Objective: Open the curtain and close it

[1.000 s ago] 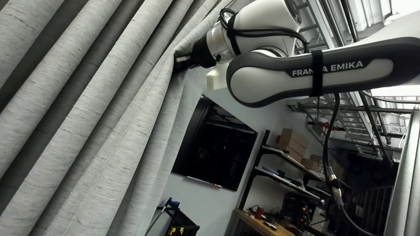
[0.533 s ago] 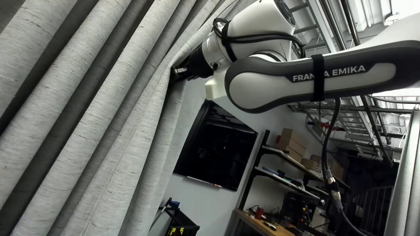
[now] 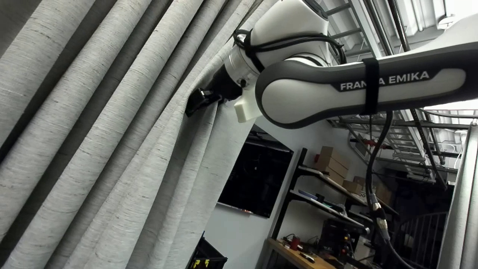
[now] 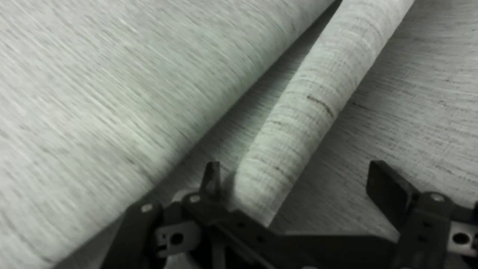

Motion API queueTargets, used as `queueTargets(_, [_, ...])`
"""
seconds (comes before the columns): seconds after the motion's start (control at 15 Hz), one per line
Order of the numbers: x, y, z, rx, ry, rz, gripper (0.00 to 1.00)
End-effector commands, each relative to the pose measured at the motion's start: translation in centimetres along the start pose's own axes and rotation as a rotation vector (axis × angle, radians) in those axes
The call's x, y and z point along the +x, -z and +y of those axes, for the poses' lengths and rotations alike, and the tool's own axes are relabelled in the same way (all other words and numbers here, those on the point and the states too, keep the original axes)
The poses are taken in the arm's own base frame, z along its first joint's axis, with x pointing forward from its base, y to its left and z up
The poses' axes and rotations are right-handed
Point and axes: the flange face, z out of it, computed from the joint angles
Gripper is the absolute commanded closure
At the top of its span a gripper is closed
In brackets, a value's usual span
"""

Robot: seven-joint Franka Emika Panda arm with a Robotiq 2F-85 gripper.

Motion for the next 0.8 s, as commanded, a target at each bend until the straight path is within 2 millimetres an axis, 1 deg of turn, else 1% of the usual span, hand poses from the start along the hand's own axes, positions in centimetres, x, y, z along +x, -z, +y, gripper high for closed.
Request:
queueTargets(0.0, [-0.5, 0.6, -0.3, -0.034, 0.003, -0.126, 0.0])
queueTargets(0.47, [-2.1, 2.1, -0.9, -0.093, -0.083, -0.431, 0.0])
queueTargets(0.73, [-2.3, 3.0, -1.4, -0.105, -0.12, -0.503, 0.0])
